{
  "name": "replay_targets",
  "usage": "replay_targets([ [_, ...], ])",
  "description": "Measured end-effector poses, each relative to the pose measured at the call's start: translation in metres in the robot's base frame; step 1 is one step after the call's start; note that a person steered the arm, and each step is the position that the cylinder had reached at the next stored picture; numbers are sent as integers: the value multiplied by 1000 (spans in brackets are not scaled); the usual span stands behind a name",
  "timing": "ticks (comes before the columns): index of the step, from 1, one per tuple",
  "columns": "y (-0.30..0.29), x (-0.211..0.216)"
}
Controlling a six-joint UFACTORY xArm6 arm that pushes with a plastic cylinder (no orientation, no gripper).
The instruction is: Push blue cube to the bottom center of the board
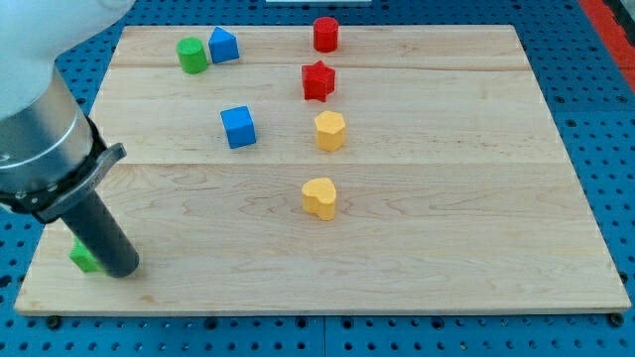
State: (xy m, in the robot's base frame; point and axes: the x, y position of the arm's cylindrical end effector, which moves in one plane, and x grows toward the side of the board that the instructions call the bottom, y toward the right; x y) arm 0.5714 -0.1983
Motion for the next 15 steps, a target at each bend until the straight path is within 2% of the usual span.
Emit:
replay_targets([
  [1, 23, -30],
  [3, 52, -139],
  [4, 48, -185],
  [5, 60, -210],
  [7, 134, -140],
  [10, 222, -138],
  [12, 251, -116],
  [13, 225, -109],
  [15, 124, -109],
])
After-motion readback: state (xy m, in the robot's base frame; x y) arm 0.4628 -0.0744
